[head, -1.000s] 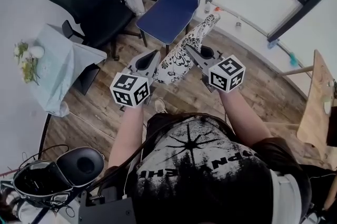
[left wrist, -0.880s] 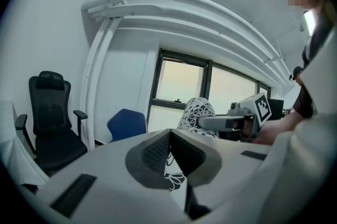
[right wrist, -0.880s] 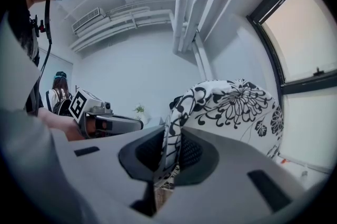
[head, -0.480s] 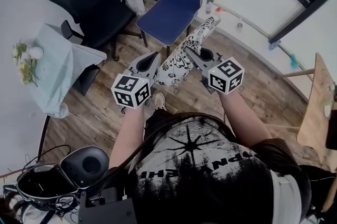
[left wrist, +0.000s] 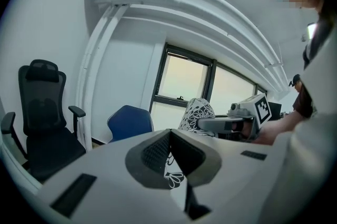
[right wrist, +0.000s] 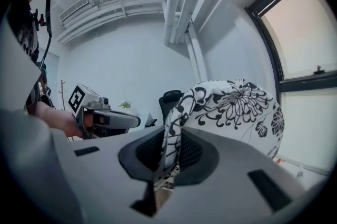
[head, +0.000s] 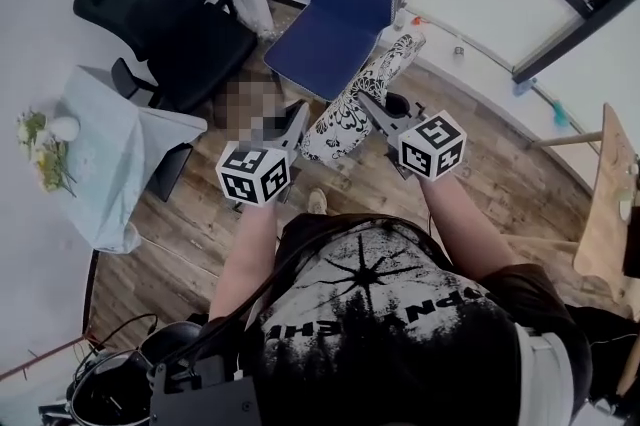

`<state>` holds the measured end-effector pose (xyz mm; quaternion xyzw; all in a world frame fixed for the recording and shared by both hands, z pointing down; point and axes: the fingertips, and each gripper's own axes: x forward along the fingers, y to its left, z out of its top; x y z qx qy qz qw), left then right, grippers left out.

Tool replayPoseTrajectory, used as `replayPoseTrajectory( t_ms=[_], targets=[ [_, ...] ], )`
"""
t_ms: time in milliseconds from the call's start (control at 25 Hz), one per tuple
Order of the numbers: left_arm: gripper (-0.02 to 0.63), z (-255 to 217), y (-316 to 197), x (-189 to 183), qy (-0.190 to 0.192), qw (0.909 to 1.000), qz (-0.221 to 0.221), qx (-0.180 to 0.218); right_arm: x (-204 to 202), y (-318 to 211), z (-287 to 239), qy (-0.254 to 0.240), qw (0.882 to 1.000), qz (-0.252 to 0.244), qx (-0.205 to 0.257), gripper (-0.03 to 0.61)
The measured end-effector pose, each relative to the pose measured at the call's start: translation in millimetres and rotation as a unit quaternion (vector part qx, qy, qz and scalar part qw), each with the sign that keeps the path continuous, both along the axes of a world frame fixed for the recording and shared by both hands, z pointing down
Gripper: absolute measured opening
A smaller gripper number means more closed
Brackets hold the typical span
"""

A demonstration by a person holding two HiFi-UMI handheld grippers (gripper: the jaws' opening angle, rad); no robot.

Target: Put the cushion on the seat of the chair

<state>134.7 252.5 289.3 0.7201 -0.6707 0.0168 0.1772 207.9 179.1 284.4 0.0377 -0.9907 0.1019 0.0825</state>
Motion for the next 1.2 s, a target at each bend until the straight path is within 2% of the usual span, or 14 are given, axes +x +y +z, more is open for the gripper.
replayPoseTrajectory(
  t_ms=[440, 720, 1200],
  targets=[
    [0.014, 15.6, -23.3, -74.1, 0.007, 0.9984, 0.056, -0.01, -74.6, -18.8, 4.5, 0.011, 0.999, 0.047, 0.017, 0.034],
    [0.014, 28.9, -32.2, -109.8, 0.016, 0.9973, 0.07, -0.015, -101.7, -23.4, 17.4, 0.026, 0.997, 0.068, 0.026, 0.034],
    [0.014, 45.6, -54.1, -135.8, 0.035, 0.9963, 0.073, -0.027, -126.7, -46.3, 30.3, 0.04, 0.996, 0.074, 0.011, 0.034]
  ],
)
